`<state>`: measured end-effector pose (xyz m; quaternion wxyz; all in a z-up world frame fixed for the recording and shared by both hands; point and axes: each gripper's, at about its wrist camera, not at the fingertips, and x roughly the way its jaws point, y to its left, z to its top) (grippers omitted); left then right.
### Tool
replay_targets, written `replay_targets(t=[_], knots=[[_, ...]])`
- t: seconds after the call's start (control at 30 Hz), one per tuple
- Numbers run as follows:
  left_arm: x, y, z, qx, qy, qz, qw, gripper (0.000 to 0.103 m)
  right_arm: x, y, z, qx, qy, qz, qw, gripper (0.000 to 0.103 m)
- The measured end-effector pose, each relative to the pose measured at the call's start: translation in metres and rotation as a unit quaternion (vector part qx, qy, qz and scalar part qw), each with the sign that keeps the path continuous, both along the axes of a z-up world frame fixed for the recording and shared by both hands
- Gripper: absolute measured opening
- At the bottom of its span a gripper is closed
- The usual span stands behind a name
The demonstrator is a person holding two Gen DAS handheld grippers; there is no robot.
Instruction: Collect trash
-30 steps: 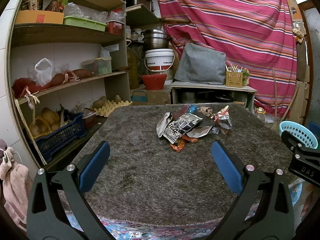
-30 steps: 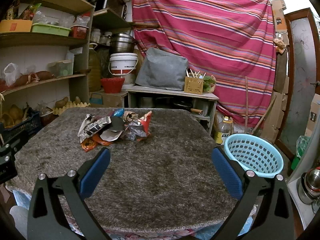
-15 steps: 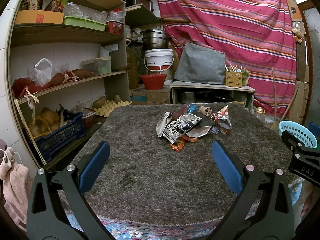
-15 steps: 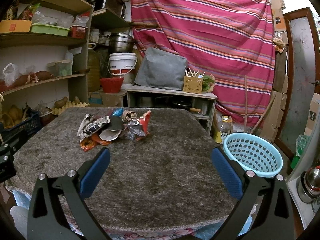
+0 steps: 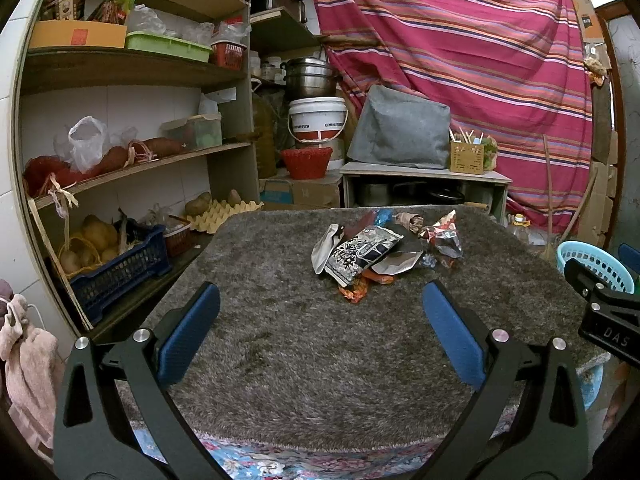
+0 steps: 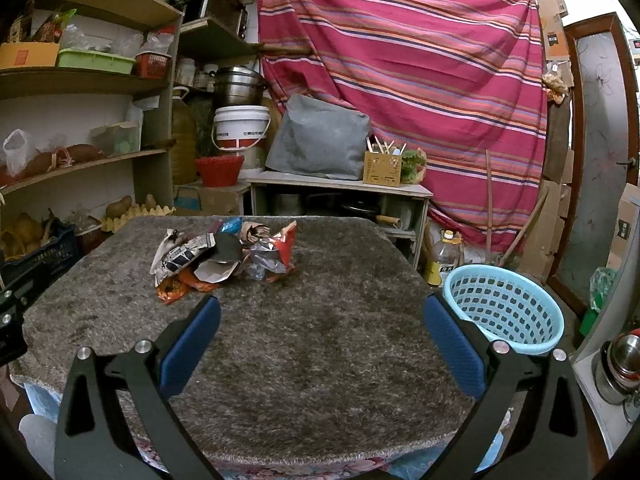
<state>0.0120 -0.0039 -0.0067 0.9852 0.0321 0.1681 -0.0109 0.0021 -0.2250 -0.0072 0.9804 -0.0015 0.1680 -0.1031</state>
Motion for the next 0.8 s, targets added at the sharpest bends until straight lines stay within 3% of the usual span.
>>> replay_targets(t=[0.57, 0.8], knots=[[0.005, 0.000, -0.003, -0.007, 0.014, -0.006, 0.9999, 0.098, 0.008, -0.007, -0.005, 0.018, 0.007, 0.001, 1.000, 0.099], [0.019, 0.008, 0.001, -0.007, 0.021, -0.003, 0.9998, 0.098, 0.016, -0.010, -0.002, 0.000, 0.008, -0.008, 1.000, 0.099]])
